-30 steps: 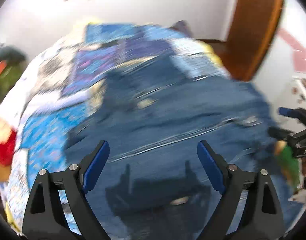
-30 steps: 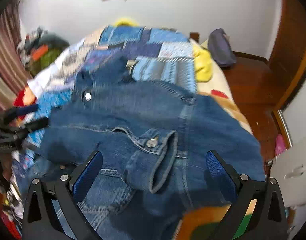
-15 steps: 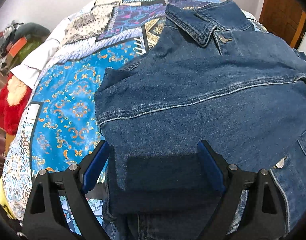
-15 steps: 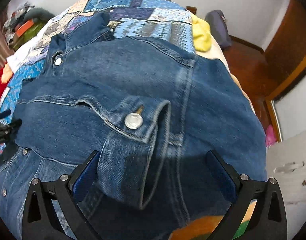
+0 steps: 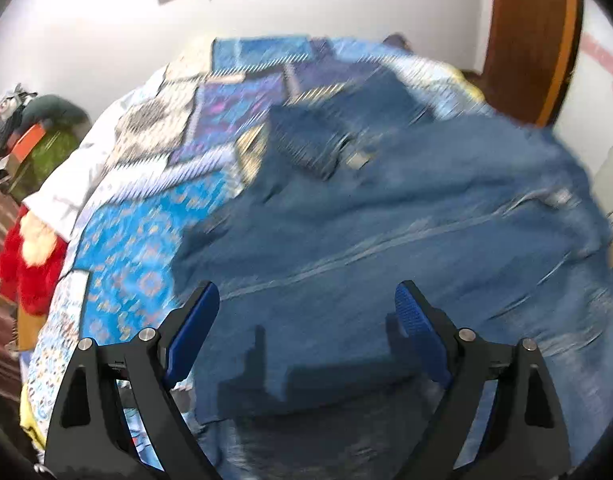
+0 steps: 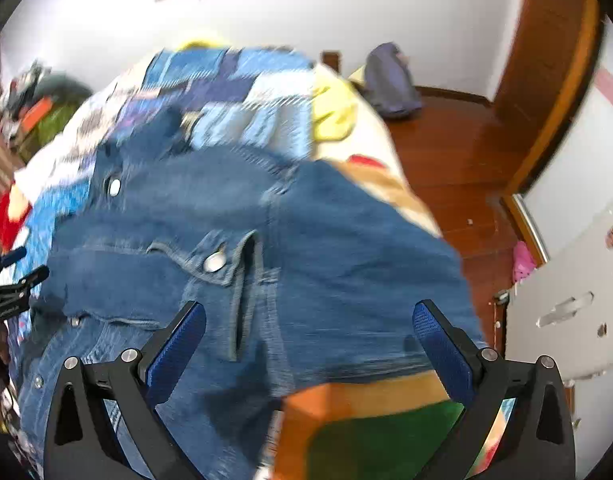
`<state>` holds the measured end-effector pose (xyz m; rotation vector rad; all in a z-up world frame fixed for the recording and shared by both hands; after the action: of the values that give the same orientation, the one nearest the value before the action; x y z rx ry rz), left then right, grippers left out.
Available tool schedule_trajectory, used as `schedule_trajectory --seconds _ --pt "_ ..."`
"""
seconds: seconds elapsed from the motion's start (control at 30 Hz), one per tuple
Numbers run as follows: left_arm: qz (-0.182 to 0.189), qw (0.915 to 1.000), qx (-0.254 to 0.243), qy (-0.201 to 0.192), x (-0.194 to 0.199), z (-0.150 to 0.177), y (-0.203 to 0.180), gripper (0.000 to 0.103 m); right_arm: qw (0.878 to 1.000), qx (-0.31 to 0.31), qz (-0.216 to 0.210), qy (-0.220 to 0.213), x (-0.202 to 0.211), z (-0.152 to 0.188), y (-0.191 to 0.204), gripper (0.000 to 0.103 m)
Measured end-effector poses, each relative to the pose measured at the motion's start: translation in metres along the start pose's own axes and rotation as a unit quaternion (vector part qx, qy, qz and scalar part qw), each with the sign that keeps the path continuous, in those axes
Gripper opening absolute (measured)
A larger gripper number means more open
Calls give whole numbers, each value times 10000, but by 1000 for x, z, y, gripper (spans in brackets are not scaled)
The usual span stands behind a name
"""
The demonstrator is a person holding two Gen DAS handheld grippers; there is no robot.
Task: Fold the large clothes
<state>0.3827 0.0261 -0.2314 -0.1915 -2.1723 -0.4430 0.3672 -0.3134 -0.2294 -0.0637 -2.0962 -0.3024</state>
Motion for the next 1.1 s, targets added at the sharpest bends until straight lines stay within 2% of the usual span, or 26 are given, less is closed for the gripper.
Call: schedule_trajectory --seconds 0.17,0.33,0.53,0.67,0.8,0.87,0.97,1.1 --pt "445 9984 27 -336 9 -40 -35 90 9980 -554 155 -272 21 -11 -59 103" --pt "653 9971 -274 -290 -6 -63 -78 92 9889 -1462 251 -87 14 -5 -134 103" --pt "861 9946 -551 204 -48 -68 -116 92 9575 -2827 -137 563 -22 21 -205 103" --pt "1040 9916 -532 551 -71 -63 -130 92 9290 -3523 -672 911 -50 33 -222 102" --pt "1096 9909 -511 586 -74 -61 -132 92 9003 -3973 -1218 1296 -81 38 -224 90" --pt "1100 9911 -447 596 -74 -60 -130 92 8975 -4021 -1208 1349 -94 38 -218 86" --pt "1130 9912 -315 620 -74 -59 -125 92 9038 -3995 -979 1183 -107 31 -213 73" --pt "1069 9927 -191 519 -69 -58 -116 92 9148 -3896 -638 849 -110 15 -211 28"
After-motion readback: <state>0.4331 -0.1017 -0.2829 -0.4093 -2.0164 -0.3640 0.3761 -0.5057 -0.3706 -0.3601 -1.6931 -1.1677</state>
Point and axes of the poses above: each gripper's, at about its wrist camera, not at the fingertips, and x roughly against the way its jaws point, y to its left, z to its underside, the point moved 5 cm from there along -x, roughly the way its jaws point, and after that the axes turned 15 degrees about -x, right-handed, at the moved point
